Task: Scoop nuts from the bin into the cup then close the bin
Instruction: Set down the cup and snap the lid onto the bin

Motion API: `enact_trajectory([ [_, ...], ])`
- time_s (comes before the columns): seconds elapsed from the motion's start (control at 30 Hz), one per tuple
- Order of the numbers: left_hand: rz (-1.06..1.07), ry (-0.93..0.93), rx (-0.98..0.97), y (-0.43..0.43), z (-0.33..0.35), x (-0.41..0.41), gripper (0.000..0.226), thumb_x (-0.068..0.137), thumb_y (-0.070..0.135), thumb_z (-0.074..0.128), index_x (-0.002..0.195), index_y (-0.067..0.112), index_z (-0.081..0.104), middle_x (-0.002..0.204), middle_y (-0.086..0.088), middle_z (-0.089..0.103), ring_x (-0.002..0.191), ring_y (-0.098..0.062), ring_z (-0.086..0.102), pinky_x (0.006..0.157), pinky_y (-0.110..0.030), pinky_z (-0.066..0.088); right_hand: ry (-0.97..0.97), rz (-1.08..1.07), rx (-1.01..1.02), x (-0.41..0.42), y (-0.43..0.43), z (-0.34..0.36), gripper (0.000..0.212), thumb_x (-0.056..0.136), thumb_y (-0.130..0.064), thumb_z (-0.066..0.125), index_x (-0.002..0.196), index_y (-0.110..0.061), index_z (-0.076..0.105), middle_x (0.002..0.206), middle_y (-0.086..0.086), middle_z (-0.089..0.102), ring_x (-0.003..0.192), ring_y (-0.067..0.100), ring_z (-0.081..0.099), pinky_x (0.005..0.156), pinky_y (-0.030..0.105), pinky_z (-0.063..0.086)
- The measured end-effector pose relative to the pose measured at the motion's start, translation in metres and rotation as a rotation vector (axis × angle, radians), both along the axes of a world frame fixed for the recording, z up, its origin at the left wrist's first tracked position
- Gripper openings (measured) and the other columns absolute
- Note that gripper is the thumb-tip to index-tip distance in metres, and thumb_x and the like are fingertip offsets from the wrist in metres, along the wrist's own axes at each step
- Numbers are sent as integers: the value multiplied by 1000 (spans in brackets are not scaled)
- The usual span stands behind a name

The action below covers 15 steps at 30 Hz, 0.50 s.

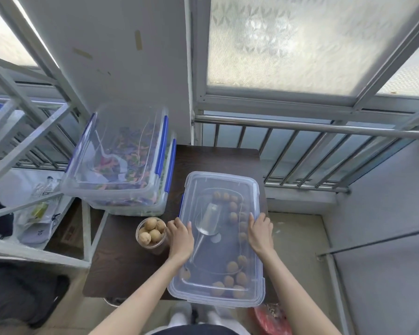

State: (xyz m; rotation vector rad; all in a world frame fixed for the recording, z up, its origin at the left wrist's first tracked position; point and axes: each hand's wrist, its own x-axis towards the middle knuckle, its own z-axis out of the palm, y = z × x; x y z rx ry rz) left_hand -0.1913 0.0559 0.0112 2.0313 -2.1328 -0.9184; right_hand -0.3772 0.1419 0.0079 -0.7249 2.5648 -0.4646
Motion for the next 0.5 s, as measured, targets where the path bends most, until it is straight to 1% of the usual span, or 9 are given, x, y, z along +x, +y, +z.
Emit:
enact_trajectory([
  [0.1, -9, -46, -17, -1, -5, 1, 41, 100, 29, 37, 125, -1, 47, 130, -22, 43, 124, -37, 40, 106, -44, 33, 49, 25, 30, -1, -1, 1, 45, 100, -36, 31, 116, 2, 48, 123, 27, 49, 115, 42, 44, 98, 47, 37],
  [0.2, -27, -53, -18, -1, -12, 2, 39, 100, 27, 37, 123, -3, 47, 130, -24, 42, 123, -38, 39, 107, -44, 32, 46, 50, 49, -1, 0, -2, 46, 100, -35, 32, 115, 5, 48, 127, 25, 41, 115, 43, 43, 96, 47, 37],
  [0.3, -41, -88, -6, -4, -15, 0, 38, 100, 25, 37, 122, -4, 47, 129, -25, 43, 121, -39, 40, 106, -43, 31, 11, 58, 34, 0, 2, -7, 43, 100, -33, 34, 113, 5, 48, 121, 28, 49, 112, 44, 50, 90, 46, 40],
  [0.43, -32, -138, 10, -3, -15, -2, 39, 101, 27, 35, 125, -1, 46, 130, -23, 44, 123, -37, 41, 104, -43, 33, 20, 75, 47, -2, 0, -7, 42, 100, -32, 33, 114, 5, 47, 121, 29, 54, 114, 43, 51, 91, 44, 41],
  [0.5, -35, -138, 32, -2, -18, -3, 40, 101, 27, 33, 127, -2, 43, 131, -25, 43, 124, -40, 40, 105, -43, 31, 19, 73, 57, -2, 1, -7, 44, 101, -33, 31, 116, 5, 46, 122, 28, 54, 115, 43, 50, 91, 45, 41],
])
